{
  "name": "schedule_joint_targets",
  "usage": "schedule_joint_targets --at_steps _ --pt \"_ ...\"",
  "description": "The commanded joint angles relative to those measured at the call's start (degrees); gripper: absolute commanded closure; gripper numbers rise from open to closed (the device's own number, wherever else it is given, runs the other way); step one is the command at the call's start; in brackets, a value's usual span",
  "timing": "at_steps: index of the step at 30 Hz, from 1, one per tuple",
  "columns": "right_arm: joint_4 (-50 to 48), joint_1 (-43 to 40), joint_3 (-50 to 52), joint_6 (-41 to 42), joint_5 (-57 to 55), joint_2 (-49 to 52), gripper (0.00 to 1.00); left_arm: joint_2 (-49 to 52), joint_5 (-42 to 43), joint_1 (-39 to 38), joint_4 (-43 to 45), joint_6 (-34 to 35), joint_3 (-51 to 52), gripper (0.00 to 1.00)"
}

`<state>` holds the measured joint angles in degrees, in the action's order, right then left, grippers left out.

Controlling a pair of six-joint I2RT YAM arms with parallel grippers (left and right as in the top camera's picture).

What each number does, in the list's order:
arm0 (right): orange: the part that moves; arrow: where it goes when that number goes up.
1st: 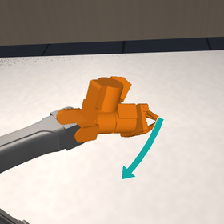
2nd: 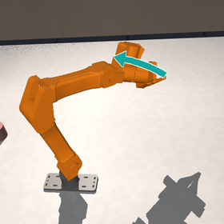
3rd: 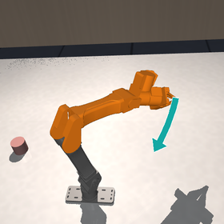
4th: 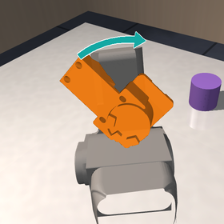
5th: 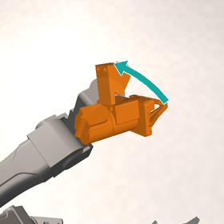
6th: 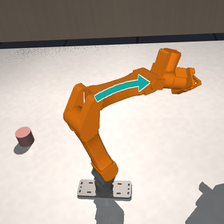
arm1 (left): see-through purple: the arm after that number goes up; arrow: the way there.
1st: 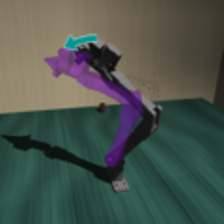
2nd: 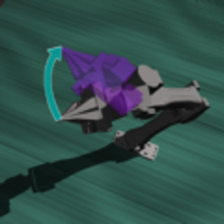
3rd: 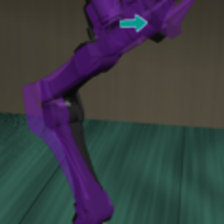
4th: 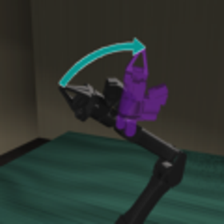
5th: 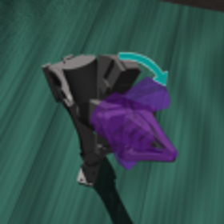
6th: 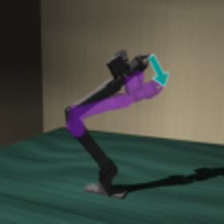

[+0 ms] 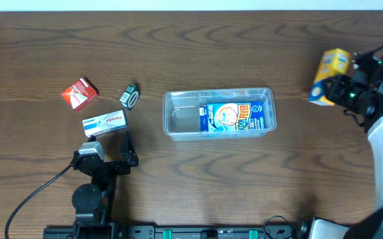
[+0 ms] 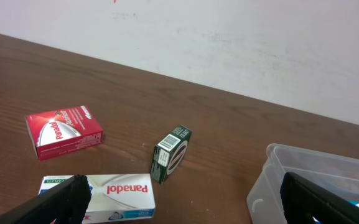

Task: Pack container
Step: 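Carry the yellow box left over the container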

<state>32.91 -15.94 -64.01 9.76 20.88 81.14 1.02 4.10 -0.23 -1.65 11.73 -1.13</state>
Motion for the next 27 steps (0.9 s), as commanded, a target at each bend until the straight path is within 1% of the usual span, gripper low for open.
schedule_joint_targets --at_steps 1,4,9,12,15,18,20,22,27 --pt "-0.1 6.4 -0.5 -2.4 6.6 -3.7 0.75 0.0 0.6 -0.2 -2.0 -0.8 0.9 0.02" --pt "-0.4 13.3 -0.5 -4.2 6.0 -5.1 0.73 0.0 0.6 -0.2 -2.0 -0.8 0.9 0.02" --pt "-0.8 24.1 -0.5 -4.9 1.2 -5.0 0.73 0.0 0.6 -0.2 -2.0 -0.8 0.9 0.02" --pt "-0.7 29.4 -0.5 -7.3 -2.4 -5.0 0.73 0.0 0.6 -0.2 -2.0 -0.8 0.9 0.02" --pt "0.0 33.6 -0.5 -11.7 -5.6 -5.0 0.72 0.0 0.6 -0.2 -2.0 -0.8 0.9 0.02" --pt "1.3 36.4 -0.5 -15.0 -8.7 -5.0 0.71 0.0 0.6 -0.2 -2.0 -0.8 0.9 0.02" --pt "2.4 37.8 -0.5 -16.5 -10.8 -4.9 0.73 0.0 0.6 -0.2 -2.0 -0.8 0.9 0.02" --pt "3.0 38.6 -0.5 -16.7 -13.4 -4.8 0.75 0.0 0.6 -0.2 -2.0 -0.8 0.9 0.02" --pt "4.1 39.3 -0.5 -16.8 -18.7 -4.7 0.75 0.0 0.6 -0.2 -2.0 -0.8 0.9 0.02"
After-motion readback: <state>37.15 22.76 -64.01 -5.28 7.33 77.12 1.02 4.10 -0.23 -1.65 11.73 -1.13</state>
